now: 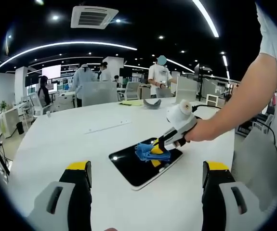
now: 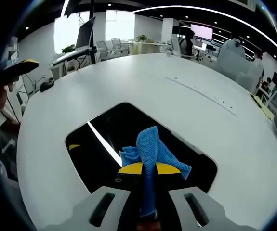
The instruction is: Wipe the mirror surface with the cleaning cloth until all visible marks leave the cleaned area.
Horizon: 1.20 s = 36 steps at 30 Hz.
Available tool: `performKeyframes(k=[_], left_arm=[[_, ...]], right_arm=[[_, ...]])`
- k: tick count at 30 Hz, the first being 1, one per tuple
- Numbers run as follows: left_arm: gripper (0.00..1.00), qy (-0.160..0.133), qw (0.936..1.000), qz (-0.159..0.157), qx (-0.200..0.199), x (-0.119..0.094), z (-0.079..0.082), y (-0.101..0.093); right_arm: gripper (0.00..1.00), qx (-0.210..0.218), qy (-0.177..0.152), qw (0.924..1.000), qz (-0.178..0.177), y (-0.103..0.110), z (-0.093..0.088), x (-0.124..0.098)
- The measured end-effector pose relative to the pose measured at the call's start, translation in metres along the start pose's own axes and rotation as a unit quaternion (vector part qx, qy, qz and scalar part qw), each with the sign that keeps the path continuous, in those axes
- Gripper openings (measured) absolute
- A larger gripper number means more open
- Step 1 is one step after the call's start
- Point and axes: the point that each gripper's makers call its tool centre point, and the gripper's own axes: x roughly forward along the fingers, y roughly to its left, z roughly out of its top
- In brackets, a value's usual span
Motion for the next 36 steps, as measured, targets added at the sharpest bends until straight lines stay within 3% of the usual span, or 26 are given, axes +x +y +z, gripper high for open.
performKeyframes(k=[15,18,36], left_arm=[[0.97,-0.004,1.0,-0.005,0.002,0.004,0.004,0.0],[0.97,-0.004,1.0,-0.004,0.004,0.005,0.004,0.0],[0.97,-0.005,0.9999,-0.008,0.003,0.007,0.004,-0.001]], right_arm=[[0.03,0.007,-0.009,0.9999,0.002,0.008,-0.004,-0.006],[0.03,-0.012,-0.009,0.9999,0.001,0.013,-0.006,-0.008],[0.03,0.008,-0.02,0.9998,-0.001,0.024,-0.011,-0.014]])
